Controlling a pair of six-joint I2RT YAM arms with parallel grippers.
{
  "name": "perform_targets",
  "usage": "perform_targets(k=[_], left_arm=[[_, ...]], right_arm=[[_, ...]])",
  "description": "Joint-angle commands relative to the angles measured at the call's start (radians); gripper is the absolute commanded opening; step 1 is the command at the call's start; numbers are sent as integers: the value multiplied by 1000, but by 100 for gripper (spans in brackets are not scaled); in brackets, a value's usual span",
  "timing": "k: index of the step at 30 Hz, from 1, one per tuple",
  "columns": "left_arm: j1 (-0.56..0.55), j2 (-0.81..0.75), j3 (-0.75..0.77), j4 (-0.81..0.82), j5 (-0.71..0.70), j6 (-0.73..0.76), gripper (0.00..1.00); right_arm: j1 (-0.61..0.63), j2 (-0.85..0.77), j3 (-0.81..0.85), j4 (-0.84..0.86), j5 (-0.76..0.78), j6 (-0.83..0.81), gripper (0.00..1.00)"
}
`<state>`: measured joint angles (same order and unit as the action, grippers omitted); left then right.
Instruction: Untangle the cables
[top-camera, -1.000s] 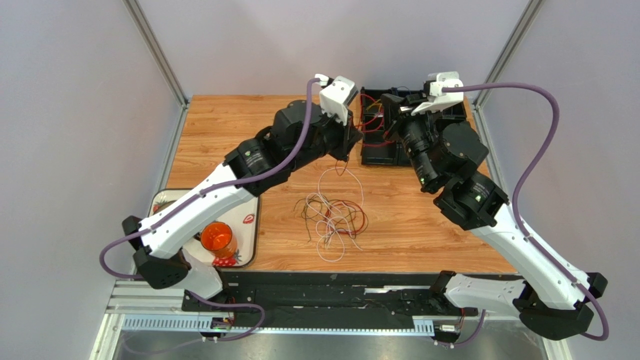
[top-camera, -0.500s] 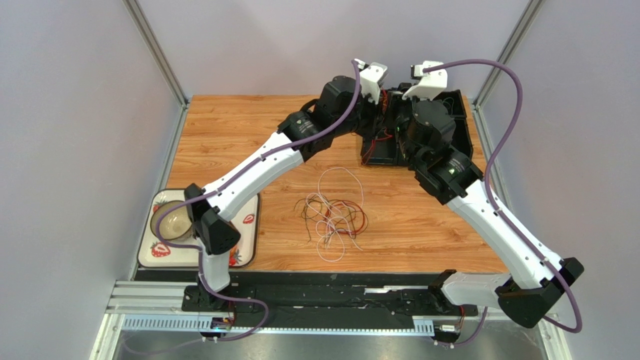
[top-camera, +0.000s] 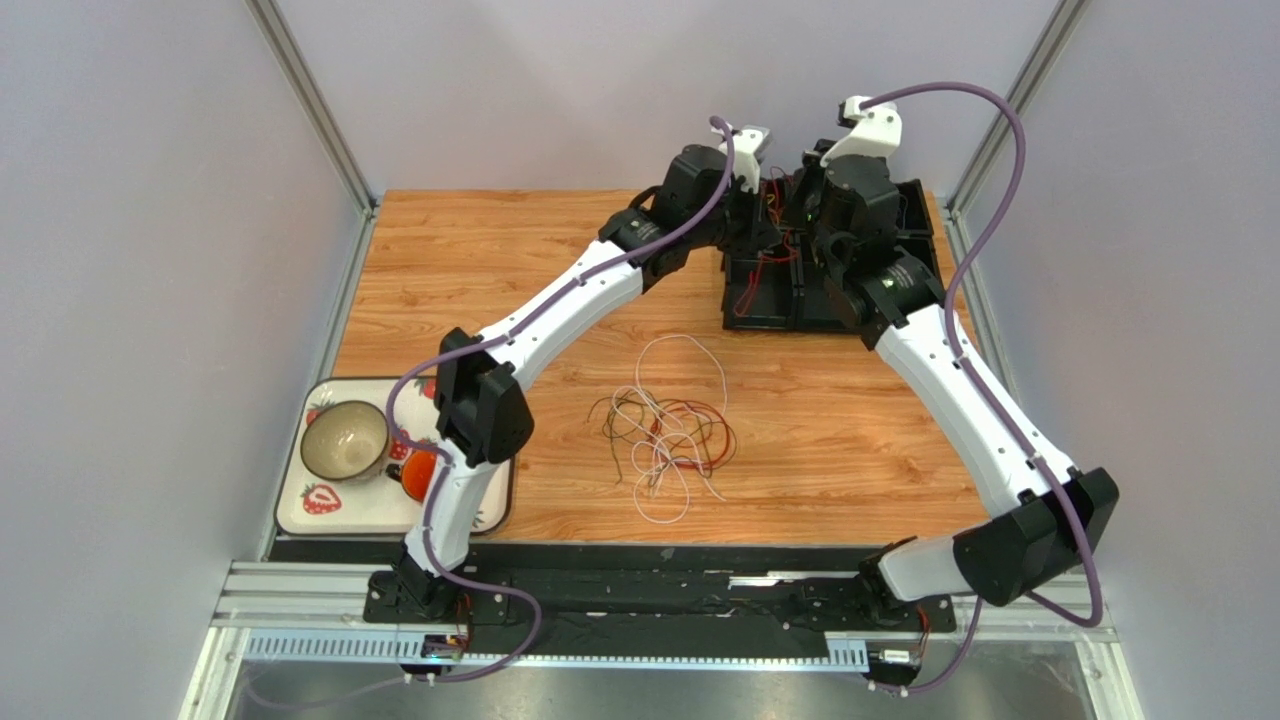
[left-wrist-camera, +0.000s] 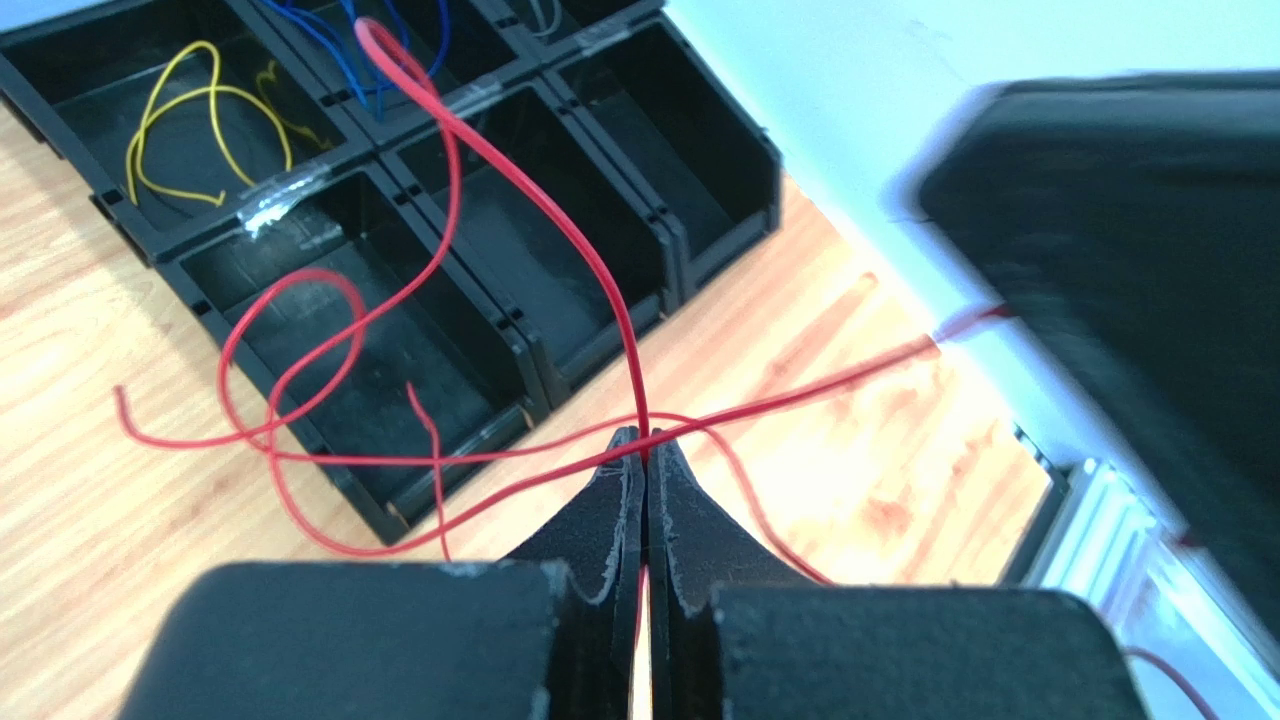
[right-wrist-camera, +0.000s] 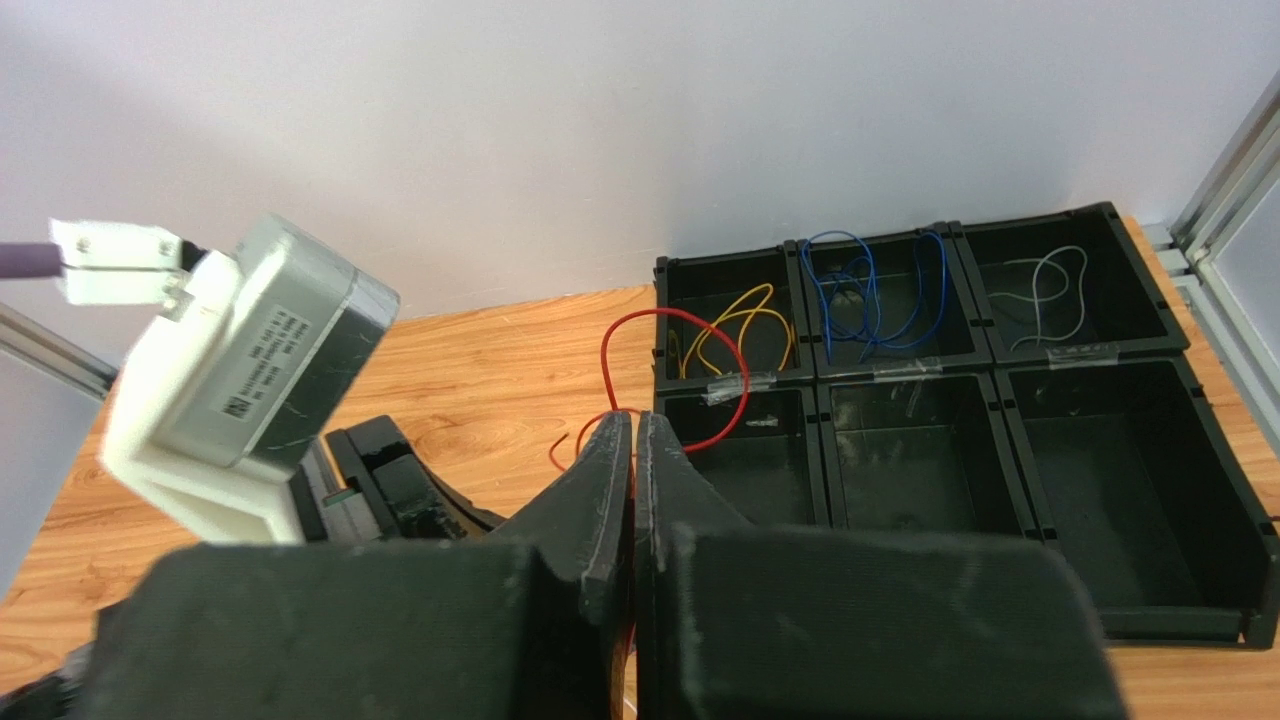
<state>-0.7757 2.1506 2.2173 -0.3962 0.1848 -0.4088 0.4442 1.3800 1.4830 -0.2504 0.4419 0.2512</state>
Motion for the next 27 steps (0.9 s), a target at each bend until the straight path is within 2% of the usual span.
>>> perform_targets(k=[1, 11, 19, 27], left_arm=[[9, 64, 96, 115, 50, -36, 0], [24, 213, 173, 243, 85, -96, 0], [53, 296, 173, 312, 88, -105, 0], [79, 373, 180, 338, 124, -148, 0]], right_arm=[[-33, 42, 56, 11, -35, 52, 0], [-87, 134, 89, 34, -66, 59, 0], [-114, 194, 77, 69, -86, 77, 0], [-122, 257, 69, 85, -43, 72, 0]])
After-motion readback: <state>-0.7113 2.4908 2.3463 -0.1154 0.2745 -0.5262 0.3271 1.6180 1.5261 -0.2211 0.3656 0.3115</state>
